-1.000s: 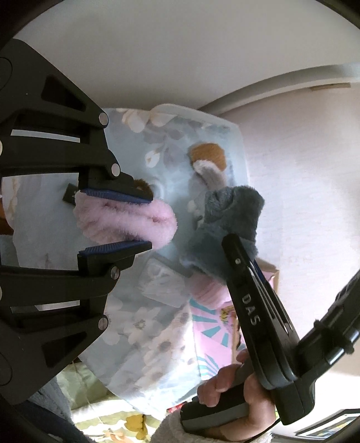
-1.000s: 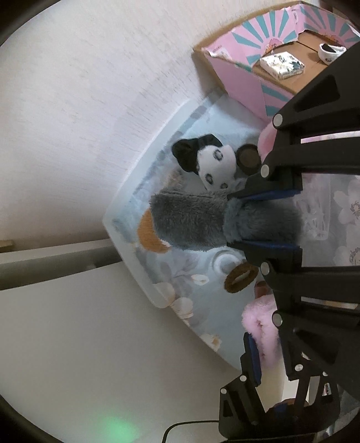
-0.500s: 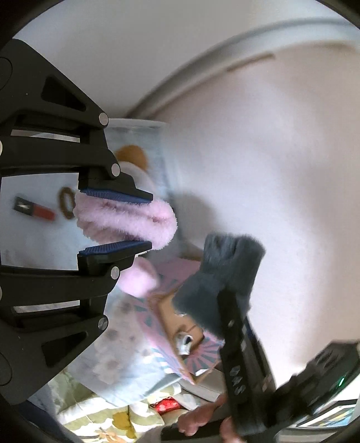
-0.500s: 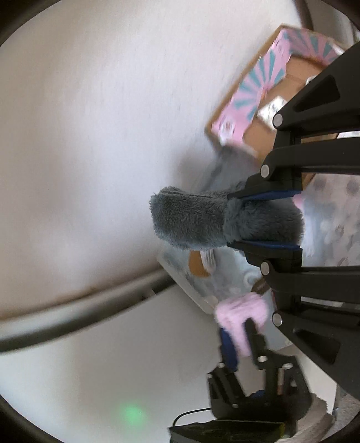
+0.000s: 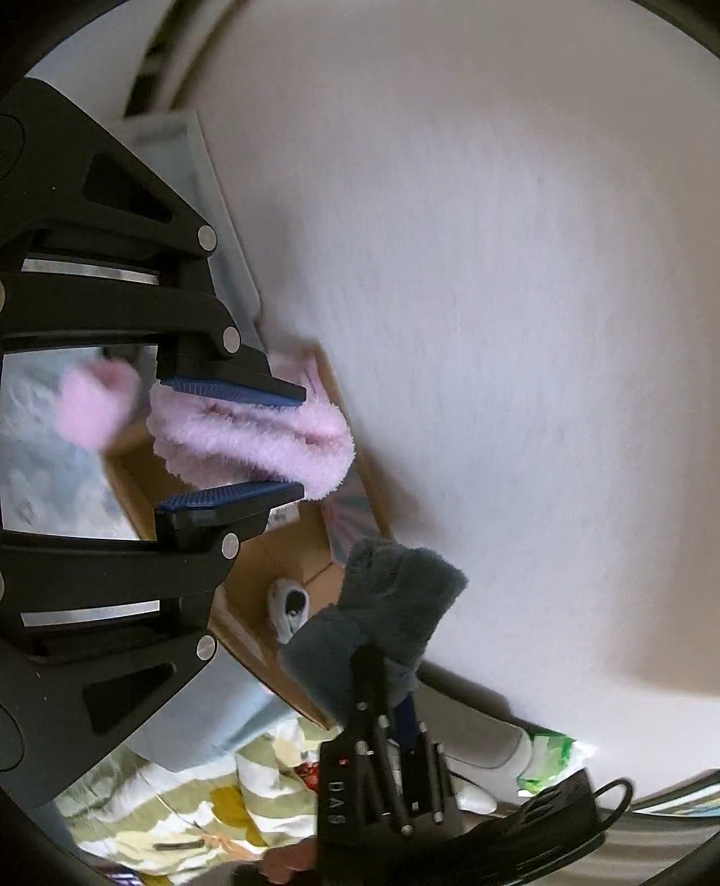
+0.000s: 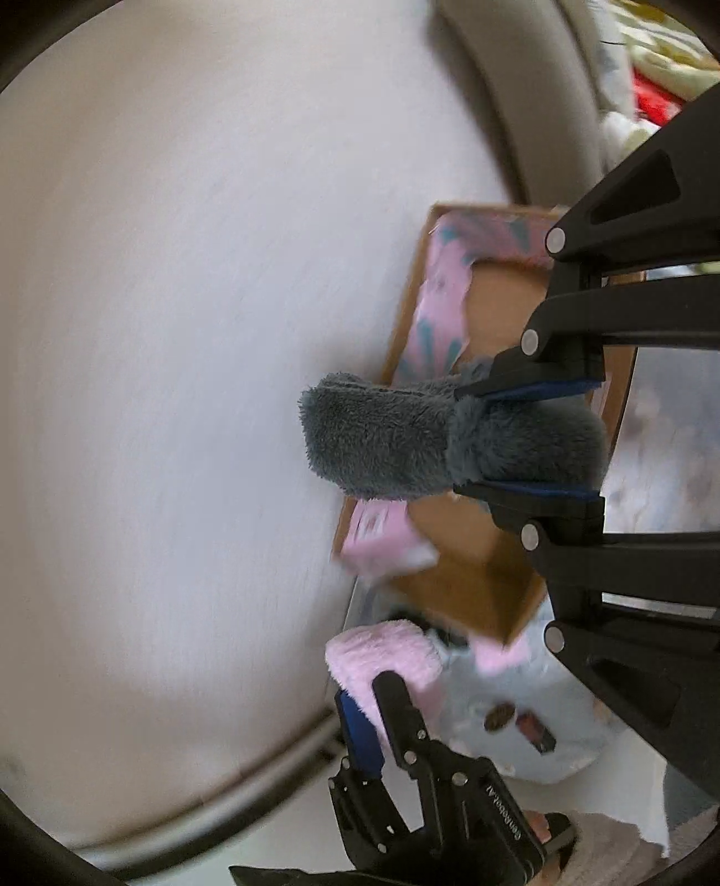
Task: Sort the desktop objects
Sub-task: 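Carry the hair band and grey plush into the box and release both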
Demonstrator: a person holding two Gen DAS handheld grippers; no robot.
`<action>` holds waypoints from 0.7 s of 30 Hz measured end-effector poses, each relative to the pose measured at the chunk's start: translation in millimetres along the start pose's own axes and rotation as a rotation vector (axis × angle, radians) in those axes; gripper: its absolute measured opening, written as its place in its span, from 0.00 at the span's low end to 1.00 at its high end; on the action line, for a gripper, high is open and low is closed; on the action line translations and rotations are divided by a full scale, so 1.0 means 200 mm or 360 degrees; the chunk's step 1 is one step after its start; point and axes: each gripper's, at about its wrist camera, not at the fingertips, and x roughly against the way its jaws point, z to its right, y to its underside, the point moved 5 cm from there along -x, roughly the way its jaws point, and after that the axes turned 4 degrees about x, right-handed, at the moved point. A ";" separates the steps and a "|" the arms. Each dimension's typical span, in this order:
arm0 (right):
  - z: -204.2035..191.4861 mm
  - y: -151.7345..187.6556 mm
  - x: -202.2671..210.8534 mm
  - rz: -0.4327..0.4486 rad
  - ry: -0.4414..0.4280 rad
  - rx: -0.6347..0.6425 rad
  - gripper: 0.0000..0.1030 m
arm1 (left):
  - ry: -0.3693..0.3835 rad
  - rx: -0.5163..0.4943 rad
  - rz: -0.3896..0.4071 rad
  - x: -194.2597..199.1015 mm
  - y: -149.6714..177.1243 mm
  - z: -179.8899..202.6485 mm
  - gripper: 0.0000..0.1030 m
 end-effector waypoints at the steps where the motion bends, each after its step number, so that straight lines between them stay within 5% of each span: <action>1: 0.05 0.02 -0.03 -0.0019 0.0009 -0.0039 0.22 | 0.0009 0.0006 -0.0027 -0.05 -0.01 0.02 0.24; 10: 0.27 0.19 -0.20 -0.0141 0.0005 -0.0171 0.22 | 0.0058 0.0051 -0.0212 -0.35 0.00 0.14 0.24; 21: 0.29 0.17 -0.23 -0.0142 -0.0034 -0.0180 0.22 | 0.0024 0.0047 -0.0241 -0.39 -0.02 0.15 0.24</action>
